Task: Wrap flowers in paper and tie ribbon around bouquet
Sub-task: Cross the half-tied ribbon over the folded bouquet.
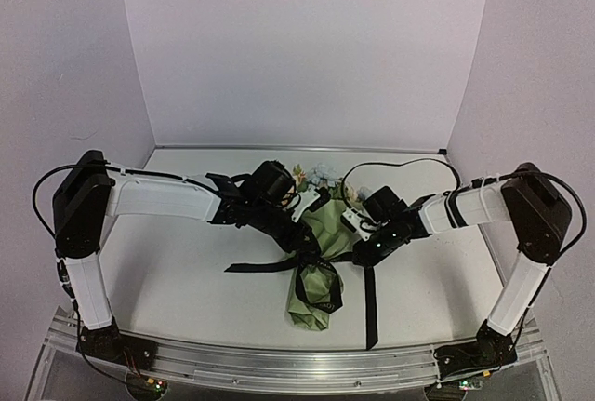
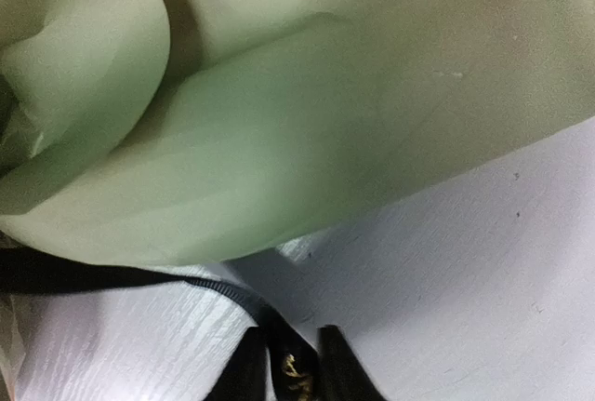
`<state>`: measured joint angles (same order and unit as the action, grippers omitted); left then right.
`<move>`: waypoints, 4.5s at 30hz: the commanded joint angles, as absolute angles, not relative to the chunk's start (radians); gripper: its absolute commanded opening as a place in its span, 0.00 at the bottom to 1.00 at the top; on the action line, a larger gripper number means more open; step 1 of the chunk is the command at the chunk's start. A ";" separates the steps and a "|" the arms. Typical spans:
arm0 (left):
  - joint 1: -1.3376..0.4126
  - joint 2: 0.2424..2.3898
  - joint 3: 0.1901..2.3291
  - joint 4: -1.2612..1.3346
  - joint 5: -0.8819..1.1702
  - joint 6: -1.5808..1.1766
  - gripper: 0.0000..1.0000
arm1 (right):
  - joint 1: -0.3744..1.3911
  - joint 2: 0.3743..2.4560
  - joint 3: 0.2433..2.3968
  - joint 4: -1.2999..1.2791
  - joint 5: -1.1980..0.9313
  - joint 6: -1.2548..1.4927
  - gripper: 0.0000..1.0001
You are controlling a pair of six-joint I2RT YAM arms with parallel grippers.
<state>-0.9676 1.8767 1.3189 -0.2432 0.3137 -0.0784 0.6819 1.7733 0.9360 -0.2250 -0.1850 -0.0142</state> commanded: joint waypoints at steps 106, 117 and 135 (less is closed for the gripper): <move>-0.960 1.756 1.293 -0.112 0.232 -0.130 0.48 | 0.725 1.846 0.959 0.181 -0.626 0.674 0.00; -0.889 1.752 1.255 -0.213 0.019 -0.207 0.31 | 0.724 1.839 0.968 0.181 -0.640 0.672 0.00; -0.946 1.925 1.391 -0.328 0.181 -0.096 0.16 | 0.724 1.836 0.975 0.179 -0.662 0.664 0.00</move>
